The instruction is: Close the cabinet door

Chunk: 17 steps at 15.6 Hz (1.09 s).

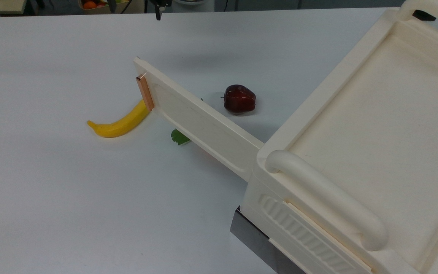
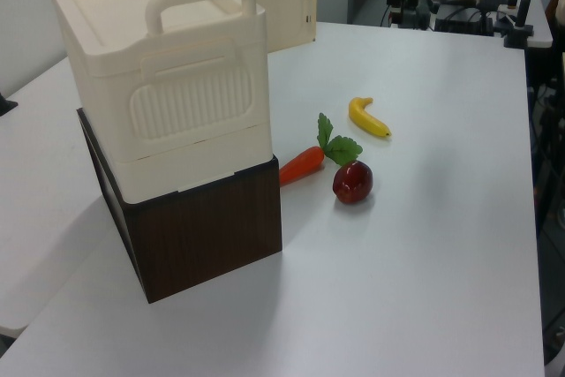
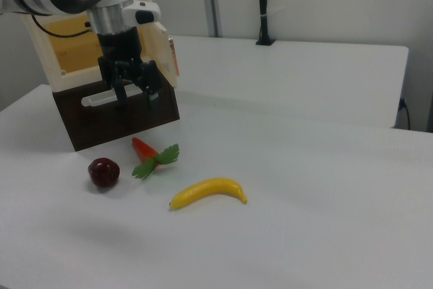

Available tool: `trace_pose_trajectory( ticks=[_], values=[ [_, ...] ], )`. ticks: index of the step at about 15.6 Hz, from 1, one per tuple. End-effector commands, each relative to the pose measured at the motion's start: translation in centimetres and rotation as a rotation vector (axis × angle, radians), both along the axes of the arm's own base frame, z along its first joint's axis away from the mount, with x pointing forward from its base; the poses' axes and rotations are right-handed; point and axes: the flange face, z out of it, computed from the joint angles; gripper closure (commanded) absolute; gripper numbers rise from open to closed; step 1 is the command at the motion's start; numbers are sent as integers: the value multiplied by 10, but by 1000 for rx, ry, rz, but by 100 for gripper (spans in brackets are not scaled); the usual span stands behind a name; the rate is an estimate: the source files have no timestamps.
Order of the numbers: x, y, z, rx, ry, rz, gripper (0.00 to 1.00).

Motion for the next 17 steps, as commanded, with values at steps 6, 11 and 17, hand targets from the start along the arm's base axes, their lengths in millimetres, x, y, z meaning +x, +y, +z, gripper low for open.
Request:
trace_pose_trajectory(
  ticks=[6,11,17],
  values=[
    [-4,-2,2,1,4,15,0],
    [-3,-2,1,-1,4,15,0],
    [-3,-2,1,1,6,52,69]
  ],
)
